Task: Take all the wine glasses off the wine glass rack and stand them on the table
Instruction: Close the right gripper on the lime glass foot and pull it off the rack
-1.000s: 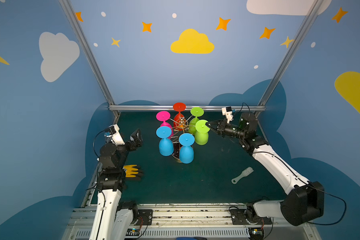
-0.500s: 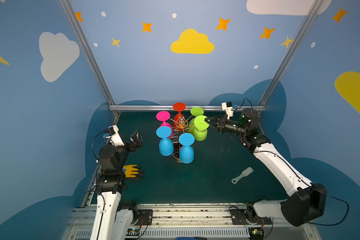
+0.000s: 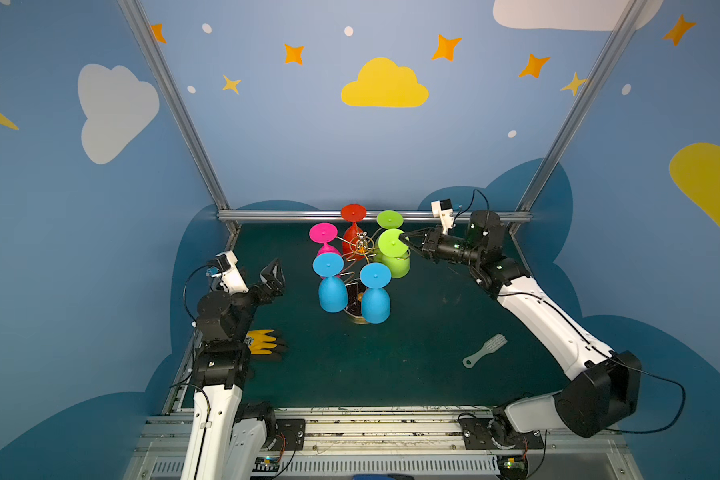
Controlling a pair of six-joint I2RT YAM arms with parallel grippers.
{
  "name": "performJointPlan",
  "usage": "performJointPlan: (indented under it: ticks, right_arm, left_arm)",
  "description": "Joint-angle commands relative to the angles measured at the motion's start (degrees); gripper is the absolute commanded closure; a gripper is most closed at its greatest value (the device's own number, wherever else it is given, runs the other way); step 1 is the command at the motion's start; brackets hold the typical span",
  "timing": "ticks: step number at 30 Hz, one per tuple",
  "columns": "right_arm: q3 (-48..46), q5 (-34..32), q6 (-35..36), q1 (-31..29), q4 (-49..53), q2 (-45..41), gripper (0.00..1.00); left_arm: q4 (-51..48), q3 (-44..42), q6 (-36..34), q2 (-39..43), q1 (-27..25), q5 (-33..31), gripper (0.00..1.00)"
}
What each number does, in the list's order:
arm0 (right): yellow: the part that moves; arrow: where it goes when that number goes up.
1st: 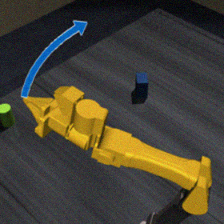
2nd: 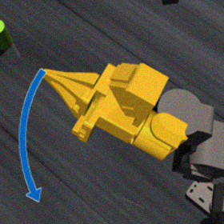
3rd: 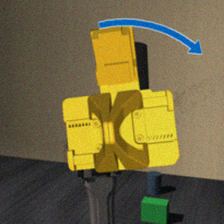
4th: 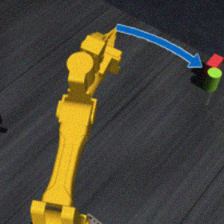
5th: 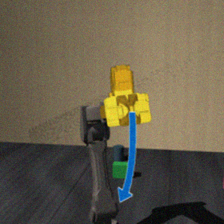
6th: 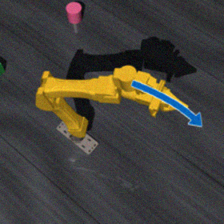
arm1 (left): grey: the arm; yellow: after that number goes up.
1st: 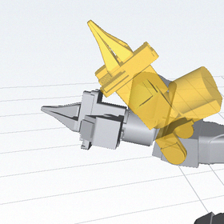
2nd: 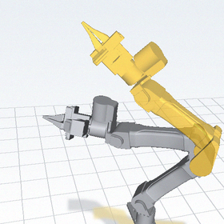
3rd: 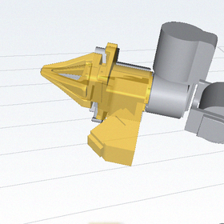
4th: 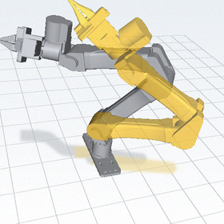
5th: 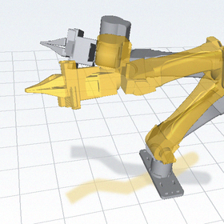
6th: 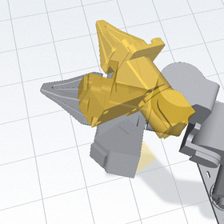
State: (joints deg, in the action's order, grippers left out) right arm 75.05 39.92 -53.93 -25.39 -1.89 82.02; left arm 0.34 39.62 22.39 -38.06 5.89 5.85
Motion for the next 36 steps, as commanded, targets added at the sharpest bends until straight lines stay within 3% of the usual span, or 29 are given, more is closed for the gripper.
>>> performJointPlan:
  ticks: [1, 21, 36]
  right_arm:
    - [1.9, -1.1, 2.1, -1.0, 1.3, 1.2, 1.00]
    - [2.1, -4.7, 6.4, -3.8, 5.0, 3.0, 1.00]
    - [-4.4, -8.5, 6.2, -2.9, 4.6, -3.9, 1.00]
  left_arm:
    - [0.3, -0.7, 0.2, 0.6, 0.2, 0.6, 0.00]
    - [0.5, -0.8, 0.6, 1.0, 0.2, 0.9, 0.00]
    - [0.5, -0.9, 0.6, 1.0, 0.2, 0.9, 0.00]
